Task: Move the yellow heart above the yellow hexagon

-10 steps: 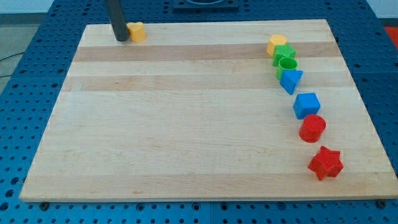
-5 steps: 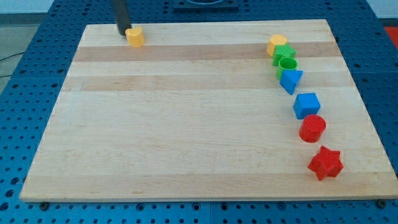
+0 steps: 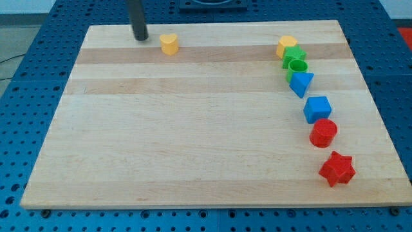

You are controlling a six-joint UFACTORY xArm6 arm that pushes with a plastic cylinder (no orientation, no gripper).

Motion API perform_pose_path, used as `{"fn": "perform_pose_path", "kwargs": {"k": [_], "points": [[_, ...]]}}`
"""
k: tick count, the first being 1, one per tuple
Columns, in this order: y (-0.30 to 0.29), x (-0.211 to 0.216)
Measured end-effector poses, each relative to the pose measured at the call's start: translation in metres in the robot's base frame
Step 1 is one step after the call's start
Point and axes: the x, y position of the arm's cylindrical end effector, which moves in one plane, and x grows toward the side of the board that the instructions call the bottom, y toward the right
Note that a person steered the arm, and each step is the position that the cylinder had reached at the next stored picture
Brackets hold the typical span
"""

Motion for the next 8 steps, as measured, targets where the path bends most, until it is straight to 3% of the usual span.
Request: {"fn": "perform_pose_path", "kwargs": {"k": [1, 2, 3, 4, 5, 6, 8], "points": [[0.037, 0.018], [0.126, 0.019], [0.168, 0.019], [0.176, 0.020], [0.200, 0.052], [0.225, 0.034], [0.162, -0.007]]}}
